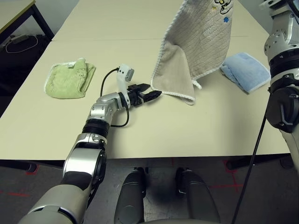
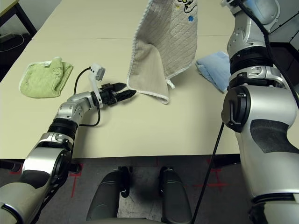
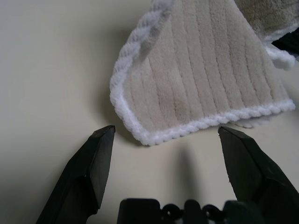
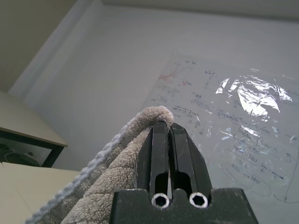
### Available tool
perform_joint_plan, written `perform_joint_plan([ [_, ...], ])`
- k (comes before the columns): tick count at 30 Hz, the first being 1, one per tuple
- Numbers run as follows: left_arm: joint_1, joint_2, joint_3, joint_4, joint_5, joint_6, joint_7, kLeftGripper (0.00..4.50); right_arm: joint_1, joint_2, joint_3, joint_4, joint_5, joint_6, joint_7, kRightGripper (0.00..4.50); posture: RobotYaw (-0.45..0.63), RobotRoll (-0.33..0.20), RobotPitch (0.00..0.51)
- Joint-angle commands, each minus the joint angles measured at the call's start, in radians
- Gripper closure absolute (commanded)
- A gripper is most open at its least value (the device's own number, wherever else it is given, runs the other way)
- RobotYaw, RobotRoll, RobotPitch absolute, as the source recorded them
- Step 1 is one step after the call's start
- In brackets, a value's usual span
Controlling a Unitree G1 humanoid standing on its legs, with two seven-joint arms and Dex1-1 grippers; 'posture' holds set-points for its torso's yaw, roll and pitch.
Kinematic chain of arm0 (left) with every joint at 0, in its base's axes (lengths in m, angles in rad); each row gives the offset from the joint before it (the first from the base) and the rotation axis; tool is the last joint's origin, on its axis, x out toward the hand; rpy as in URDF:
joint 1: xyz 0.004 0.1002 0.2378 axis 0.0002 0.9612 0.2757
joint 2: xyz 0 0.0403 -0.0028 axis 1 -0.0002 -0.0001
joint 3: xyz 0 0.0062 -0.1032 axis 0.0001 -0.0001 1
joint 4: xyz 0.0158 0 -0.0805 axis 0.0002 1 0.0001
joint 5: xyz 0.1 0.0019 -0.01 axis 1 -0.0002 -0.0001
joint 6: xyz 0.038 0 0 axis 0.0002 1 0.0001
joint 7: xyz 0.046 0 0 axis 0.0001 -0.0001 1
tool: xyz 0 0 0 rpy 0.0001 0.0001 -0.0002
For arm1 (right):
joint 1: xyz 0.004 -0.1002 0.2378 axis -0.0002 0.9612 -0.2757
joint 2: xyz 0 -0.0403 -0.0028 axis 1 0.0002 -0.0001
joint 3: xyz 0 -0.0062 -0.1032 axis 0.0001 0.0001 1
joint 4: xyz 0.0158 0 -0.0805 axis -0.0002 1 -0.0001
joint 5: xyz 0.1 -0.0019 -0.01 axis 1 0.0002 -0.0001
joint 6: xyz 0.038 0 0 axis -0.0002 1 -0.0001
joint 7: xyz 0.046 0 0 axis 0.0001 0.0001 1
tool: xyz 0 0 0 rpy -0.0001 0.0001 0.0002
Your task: Fold the towel and set it aside.
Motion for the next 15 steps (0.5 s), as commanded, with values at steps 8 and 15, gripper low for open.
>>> perform_joint_plan([
  [8, -0.048, -0.029, 0.035, 0.071, -0.005, 0.035, 0.027, 0.00, -0.029, 0.001, -0.003, -0.045, 0.010, -0.002, 0.008, 4.44, 0.02, 0.000, 0.180],
  [15, -0.057, -0.029, 0.034, 0.082, 0.000, 0.073, 0.024, 2.14, -0.030, 0.003, -0.001, -0.049, 0.006, 0.000, 0.004, 4.50, 0.02, 0.000, 0.178],
])
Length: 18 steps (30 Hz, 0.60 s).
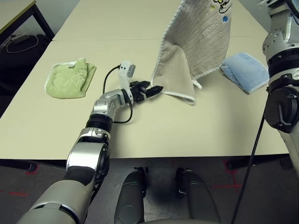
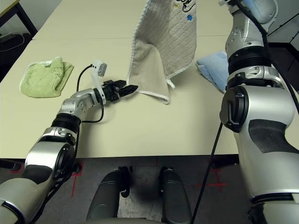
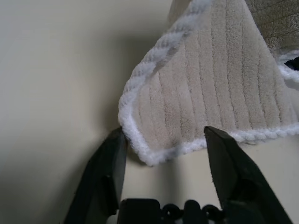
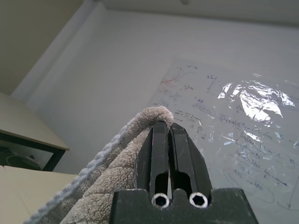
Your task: Fold the towel and set it aside.
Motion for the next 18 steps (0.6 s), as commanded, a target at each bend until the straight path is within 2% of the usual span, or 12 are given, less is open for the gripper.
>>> perform_joint_plan([
  [1, -0.009, 0.001, 0.000, 0.023, 0.003, 0.030, -0.014, 2.63, -0.030, -0.008, -0.002, -0.028, 0.005, -0.002, 0.002, 4.50, 0.02, 0.000, 0.177],
  [6, -0.007, 0.016, -0.008, 0.012, 0.006, 0.070, -0.038, 4.47, -0.030, -0.011, -0.001, -0.022, 0.000, -0.004, -0.004, 4.50, 0.02, 0.000, 0.175],
  [13, 0.020, 0.058, 0.015, -0.057, -0.008, 0.085, -0.040, 4.47, 0.014, -0.041, -0.006, 0.007, -0.019, 0.011, -0.032, 4.50, 0.02, 0.000, 0.171],
  [18, 0.043, 0.098, 0.084, -0.190, -0.036, 0.077, 0.042, 4.47, 0.121, -0.074, -0.019, 0.016, -0.014, 0.067, -0.058, 4.50, 0.03, 0.000, 0.177],
])
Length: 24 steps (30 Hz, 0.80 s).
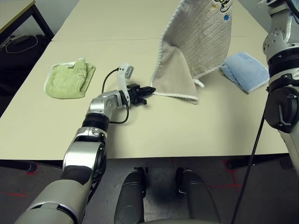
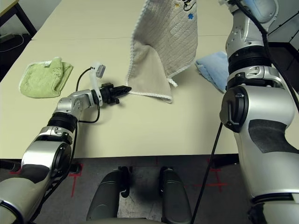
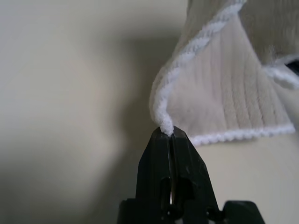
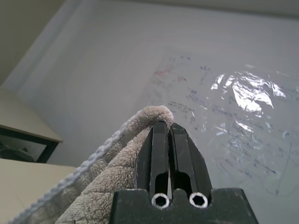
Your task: Fold the towel and set it aside.
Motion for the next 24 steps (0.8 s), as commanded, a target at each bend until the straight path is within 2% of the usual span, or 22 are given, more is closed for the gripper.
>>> perform_joint_plan([
  [1, 0.037, 0.037, 0.041, -0.130, -0.031, 0.024, 0.039, 4.47, 0.086, -0.024, -0.020, 0.007, 0.007, 0.038, -0.010, 4.50, 0.03, 0.000, 0.178],
  [8, 0.114, 0.151, 0.065, -0.437, -0.071, 0.173, 0.084, 4.47, 0.273, -0.026, -0.025, -0.081, 0.034, 0.117, 0.011, 4.50, 0.04, 0.000, 0.188],
  [13, 0.123, 0.231, 0.056, -0.549, -0.049, 0.237, 0.141, 4.47, 0.419, -0.029, -0.036, -0.212, 0.114, 0.347, 0.085, 4.50, 0.04, 0.000, 0.201],
  [15, 0.107, 0.253, 0.041, -0.528, -0.005, 0.211, 0.189, 4.47, 0.459, -0.036, -0.045, -0.262, 0.142, 0.441, 0.094, 4.50, 0.04, 0.000, 0.205],
  [18, 0.068, 0.272, 0.032, -0.456, 0.060, 0.132, 0.261, 4.47, 0.470, -0.054, -0.070, -0.250, 0.138, 0.474, 0.030, 4.50, 0.04, 0.000, 0.217],
  [24, -0.066, 0.272, 0.014, -0.203, 0.152, -0.012, 0.360, 4.47, 0.361, -0.066, -0.060, -0.075, 0.048, 0.417, -0.173, 4.50, 0.04, 0.000, 0.258],
])
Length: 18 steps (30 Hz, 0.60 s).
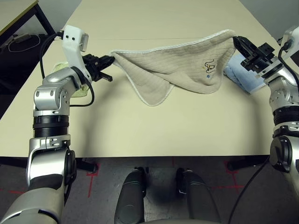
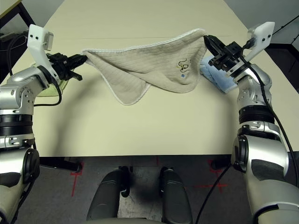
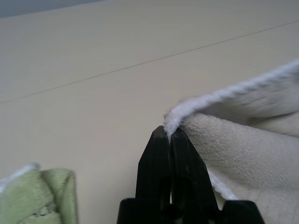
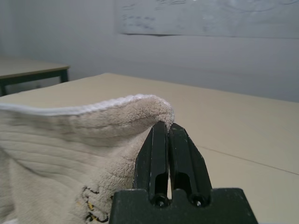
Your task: Fold the towel and set it aside.
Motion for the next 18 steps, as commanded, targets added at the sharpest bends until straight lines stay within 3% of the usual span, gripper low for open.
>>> perform_joint_plan([
  [1, -0.086, -0.009, -0.019, 0.174, 0.057, -0.084, 0.072, 4.47, -0.070, -0.006, 0.010, 0.119, -0.069, -0.054, -0.135, 4.50, 0.04, 0.000, 0.267],
  [5, -0.243, -0.031, 0.006, 0.426, 0.080, -0.208, 0.204, 4.47, -0.191, 0.015, 0.013, 0.237, -0.119, -0.123, -0.269, 4.50, 0.04, 0.000, 0.288],
  [9, -0.364, -0.024, 0.001, 0.595, 0.110, -0.390, 0.274, 4.47, -0.267, 0.028, 0.001, 0.293, -0.132, -0.173, -0.301, 4.50, 0.05, 0.000, 0.303],
  [18, -0.538, 0.012, 0.024, 0.708, 0.115, -0.629, 0.318, 4.47, -0.365, -0.011, -0.061, 0.328, -0.098, -0.233, -0.262, 4.50, 0.05, 0.000, 0.314],
])
